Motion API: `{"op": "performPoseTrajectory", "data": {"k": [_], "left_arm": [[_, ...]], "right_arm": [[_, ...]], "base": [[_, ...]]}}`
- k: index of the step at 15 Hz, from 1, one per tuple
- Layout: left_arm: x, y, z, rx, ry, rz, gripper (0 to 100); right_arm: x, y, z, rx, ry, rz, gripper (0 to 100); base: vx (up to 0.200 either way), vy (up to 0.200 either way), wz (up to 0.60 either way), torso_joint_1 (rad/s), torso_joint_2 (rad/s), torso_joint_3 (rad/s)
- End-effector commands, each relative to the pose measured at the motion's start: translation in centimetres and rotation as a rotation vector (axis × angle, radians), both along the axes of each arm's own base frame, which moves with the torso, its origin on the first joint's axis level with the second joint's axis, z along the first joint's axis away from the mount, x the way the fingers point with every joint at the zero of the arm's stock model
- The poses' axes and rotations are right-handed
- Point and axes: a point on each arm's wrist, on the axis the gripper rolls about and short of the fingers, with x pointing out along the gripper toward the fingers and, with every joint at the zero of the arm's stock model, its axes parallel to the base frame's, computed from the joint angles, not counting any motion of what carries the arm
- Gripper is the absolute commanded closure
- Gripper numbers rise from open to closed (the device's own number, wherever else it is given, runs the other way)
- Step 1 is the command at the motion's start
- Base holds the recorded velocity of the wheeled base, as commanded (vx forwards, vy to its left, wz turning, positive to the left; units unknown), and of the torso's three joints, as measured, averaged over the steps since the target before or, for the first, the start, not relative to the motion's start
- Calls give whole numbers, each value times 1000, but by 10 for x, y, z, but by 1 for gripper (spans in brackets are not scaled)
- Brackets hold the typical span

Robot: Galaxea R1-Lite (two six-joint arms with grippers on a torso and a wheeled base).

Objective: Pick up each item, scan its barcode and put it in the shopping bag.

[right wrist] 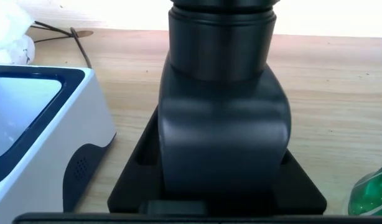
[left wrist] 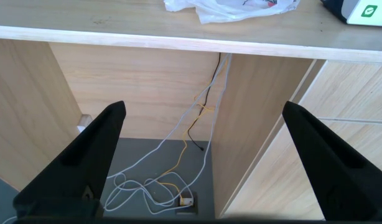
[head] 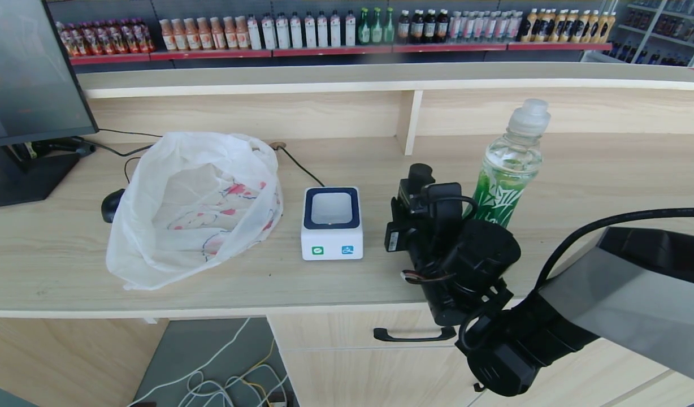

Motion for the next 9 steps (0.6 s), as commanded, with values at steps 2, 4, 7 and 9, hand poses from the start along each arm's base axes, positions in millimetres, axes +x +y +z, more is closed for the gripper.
{"op": "performPoseTrajectory", "data": {"k": [2, 4, 7, 9], "left_arm": [[0, 0, 0, 0, -1, 2, 0], [0, 0, 0, 0, -1, 0, 0], [0, 0, 0, 0, -1, 0, 0], [0, 0, 0, 0, -1, 0, 0]], "right_arm": [[-7, 2, 8, 13, -16, 15, 100], [-12, 5, 13, 21, -24, 27, 100], [-22, 6, 23, 35, -40, 50, 100], [-36, 2, 33, 38, -46, 69, 100]], "base": [[0, 0, 0, 0, 0, 0], [0, 0, 0, 0, 0, 0], [0, 0, 0, 0, 0, 0], [0, 0, 0, 0, 0, 0]]}}
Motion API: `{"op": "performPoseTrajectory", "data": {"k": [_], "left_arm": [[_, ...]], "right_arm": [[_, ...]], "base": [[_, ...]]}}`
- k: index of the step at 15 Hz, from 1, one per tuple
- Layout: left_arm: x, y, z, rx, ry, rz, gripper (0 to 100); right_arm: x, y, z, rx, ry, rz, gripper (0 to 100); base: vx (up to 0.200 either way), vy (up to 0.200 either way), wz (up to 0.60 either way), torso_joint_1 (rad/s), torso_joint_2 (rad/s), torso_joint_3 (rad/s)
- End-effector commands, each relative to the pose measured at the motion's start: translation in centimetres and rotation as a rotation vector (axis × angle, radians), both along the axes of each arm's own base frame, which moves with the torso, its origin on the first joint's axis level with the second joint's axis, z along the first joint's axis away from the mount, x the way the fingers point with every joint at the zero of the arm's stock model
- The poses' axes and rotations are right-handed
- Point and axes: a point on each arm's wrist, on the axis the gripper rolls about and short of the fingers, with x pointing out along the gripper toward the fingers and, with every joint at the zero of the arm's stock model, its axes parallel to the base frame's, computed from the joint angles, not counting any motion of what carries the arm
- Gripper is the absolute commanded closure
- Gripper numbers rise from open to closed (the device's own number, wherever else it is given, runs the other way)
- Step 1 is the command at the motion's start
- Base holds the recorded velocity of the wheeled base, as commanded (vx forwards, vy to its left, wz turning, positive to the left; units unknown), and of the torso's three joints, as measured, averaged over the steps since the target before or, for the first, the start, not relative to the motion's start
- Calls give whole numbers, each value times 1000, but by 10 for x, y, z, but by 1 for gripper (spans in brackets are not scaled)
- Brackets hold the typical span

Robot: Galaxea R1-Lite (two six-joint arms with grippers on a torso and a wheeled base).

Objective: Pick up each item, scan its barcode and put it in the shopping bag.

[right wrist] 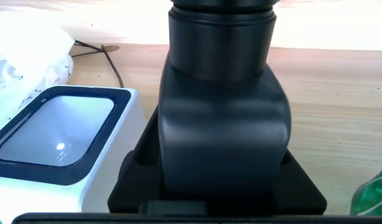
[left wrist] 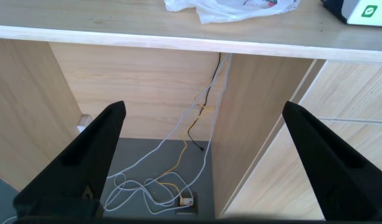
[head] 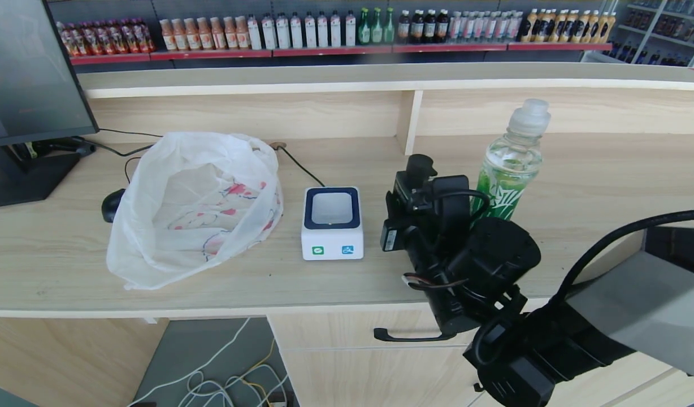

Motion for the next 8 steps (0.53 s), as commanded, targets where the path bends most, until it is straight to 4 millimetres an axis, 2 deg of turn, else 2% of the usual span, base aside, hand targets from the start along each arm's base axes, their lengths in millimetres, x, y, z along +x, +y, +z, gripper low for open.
{"op": "performPoseTrajectory", "data": {"k": [1, 3, 5, 6, 7, 8], "left_arm": [[0, 0, 0, 0, -1, 0, 0], [0, 0, 0, 0, -1, 0, 0], [0, 0, 0, 0, -1, 0, 0], [0, 0, 0, 0, -1, 0, 0], [0, 0, 0, 0, -1, 0, 0], [0, 0, 0, 0, -1, 0, 0]], "right_arm": [[-16, -7, 17, 21, -24, 16, 100], [-30, -16, 31, 36, -38, 26, 100], [-53, -32, 42, 38, -44, 43, 100], [-53, -32, 42, 38, -44, 43, 100], [-77, -48, 49, 38, -44, 63, 100], [-89, -55, 49, 32, -37, 83, 100]], "base": [[0, 0, 0, 0, 0, 0], [0, 0, 0, 0, 0, 0], [0, 0, 0, 0, 0, 0], [0, 0, 0, 0, 0, 0], [0, 0, 0, 0, 0, 0], [0, 0, 0, 0, 0, 0]]}}
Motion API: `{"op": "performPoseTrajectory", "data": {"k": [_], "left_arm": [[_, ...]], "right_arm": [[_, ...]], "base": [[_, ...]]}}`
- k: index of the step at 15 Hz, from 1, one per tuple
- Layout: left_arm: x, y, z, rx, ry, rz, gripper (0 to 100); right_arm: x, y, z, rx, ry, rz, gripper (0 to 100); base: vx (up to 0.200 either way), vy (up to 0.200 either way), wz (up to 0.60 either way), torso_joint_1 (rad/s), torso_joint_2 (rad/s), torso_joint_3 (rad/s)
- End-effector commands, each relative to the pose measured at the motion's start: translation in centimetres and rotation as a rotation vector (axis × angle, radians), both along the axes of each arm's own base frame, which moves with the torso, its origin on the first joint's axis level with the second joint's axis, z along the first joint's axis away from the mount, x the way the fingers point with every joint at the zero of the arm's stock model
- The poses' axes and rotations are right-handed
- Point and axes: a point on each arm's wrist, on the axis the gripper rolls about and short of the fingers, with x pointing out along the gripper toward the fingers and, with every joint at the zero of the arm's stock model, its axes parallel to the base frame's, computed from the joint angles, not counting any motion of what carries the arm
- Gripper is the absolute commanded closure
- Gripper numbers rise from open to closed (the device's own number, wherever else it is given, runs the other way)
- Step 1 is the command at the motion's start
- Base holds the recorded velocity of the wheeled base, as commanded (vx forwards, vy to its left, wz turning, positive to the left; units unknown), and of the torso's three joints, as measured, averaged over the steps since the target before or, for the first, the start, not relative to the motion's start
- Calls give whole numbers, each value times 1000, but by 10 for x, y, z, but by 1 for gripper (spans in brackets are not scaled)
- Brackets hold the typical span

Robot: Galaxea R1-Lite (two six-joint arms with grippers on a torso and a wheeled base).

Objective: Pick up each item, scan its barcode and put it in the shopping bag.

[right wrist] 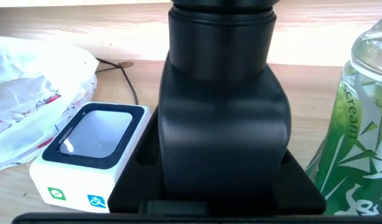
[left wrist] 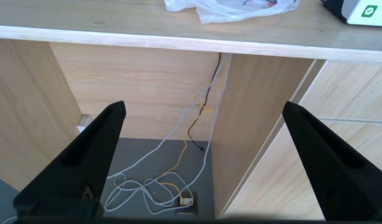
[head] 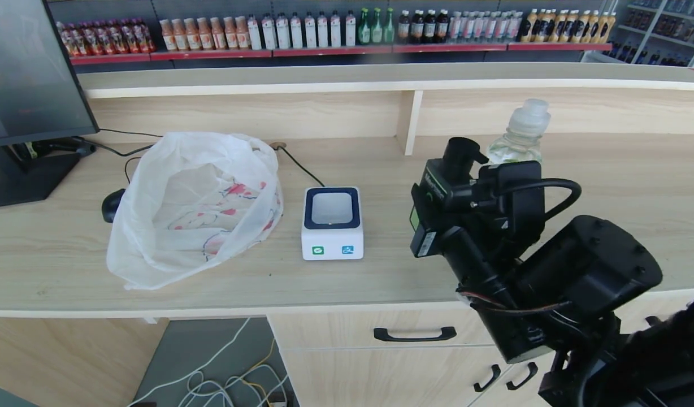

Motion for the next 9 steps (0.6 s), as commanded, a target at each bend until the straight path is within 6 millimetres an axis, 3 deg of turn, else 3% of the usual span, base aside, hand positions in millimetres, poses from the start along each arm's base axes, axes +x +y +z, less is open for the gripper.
{"op": "performPoseTrajectory", "data": {"k": [1, 4, 7, 9], "left_arm": [[0, 0, 0, 0, -1, 0, 0], [0, 0, 0, 0, -1, 0, 0], [0, 0, 0, 0, -1, 0, 0], [0, 0, 0, 0, -1, 0, 0]], "right_arm": [[-42, -28, 15, 12, -15, 48, 100], [-63, -48, 9, -29, -4, 107, 100], [-67, -52, 14, -1, -20, 130, 100], [-77, -52, 7, -28, -1, 173, 100]], "base": [[0, 0, 0, 0, 0, 0], [0, 0, 0, 0, 0, 0], [0, 0, 0, 0, 0, 0], [0, 0, 0, 0, 0, 0]]}}
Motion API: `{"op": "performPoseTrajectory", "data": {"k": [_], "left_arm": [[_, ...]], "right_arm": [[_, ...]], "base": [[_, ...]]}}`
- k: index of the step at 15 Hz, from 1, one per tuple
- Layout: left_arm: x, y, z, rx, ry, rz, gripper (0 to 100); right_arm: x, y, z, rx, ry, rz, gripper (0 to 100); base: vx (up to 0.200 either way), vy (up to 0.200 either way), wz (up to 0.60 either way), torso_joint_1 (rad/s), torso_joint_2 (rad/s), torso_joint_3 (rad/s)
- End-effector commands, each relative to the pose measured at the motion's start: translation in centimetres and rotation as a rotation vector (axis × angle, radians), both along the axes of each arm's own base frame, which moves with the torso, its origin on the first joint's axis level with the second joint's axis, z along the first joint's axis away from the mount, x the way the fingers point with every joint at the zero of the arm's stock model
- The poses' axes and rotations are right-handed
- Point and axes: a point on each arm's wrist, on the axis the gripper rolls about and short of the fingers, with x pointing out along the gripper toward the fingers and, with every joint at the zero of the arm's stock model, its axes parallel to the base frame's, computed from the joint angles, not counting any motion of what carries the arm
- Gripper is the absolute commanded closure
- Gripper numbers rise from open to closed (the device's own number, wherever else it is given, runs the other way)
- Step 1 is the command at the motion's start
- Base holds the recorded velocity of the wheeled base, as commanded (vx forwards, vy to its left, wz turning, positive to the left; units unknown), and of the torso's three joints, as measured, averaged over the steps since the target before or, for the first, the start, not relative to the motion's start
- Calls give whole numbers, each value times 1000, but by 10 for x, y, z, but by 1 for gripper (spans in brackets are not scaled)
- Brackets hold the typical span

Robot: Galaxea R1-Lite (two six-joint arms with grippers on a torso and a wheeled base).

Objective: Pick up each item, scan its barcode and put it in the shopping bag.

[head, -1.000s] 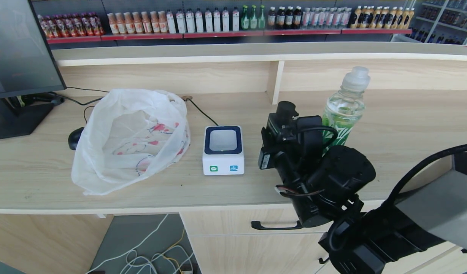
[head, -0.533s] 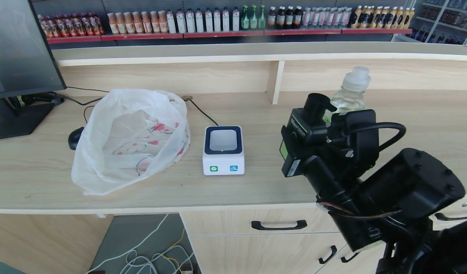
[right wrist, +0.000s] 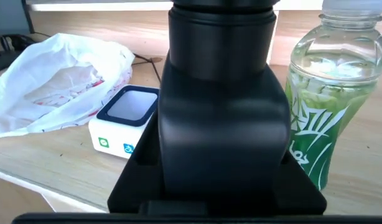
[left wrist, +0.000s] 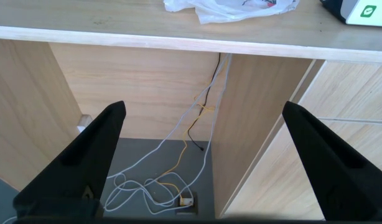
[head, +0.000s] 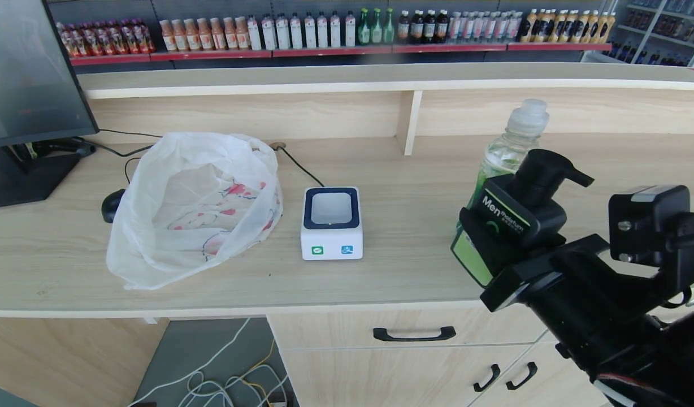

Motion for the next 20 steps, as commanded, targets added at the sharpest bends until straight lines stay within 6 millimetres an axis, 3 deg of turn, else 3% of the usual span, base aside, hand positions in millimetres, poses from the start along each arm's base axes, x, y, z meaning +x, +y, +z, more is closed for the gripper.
{"op": "performPoseTrajectory", "data": {"k": [1, 3, 7, 10, 11, 14, 17, 20], "left_arm": [[0, 0, 0, 0, -1, 0, 0], [0, 0, 0, 0, -1, 0, 0], [0, 0, 0, 0, -1, 0, 0], [0, 0, 0, 0, -1, 0, 0], [0, 0, 0, 0, -1, 0, 0], [0, 0, 0, 0, -1, 0, 0], [0, 0, 0, 0, -1, 0, 0], [0, 0, 0, 0, -1, 0, 0]], "right_arm": [[-17, -4, 0, -8, -3, 46, 100], [-33, -6, -9, -82, -3, 90, 100], [-46, 2, -14, -237, -61, 121, 100], [-54, 22, -24, -366, -100, 176, 100], [-59, 41, -22, -400, -143, 209, 100], [-66, 62, -18, -502, -249, 215, 100], [-68, 69, -15, -598, -333, 184, 100], [-77, 63, -18, -726, -418, 167, 100]], "base": [[0, 0, 0, 0, 0, 0], [0, 0, 0, 0, 0, 0], [0, 0, 0, 0, 0, 0], [0, 0, 0, 0, 0, 0], [0, 0, 0, 0, 0, 0], [0, 0, 0, 0, 0, 0], [0, 0, 0, 0, 0, 0], [0, 0, 0, 0, 0, 0]]}}
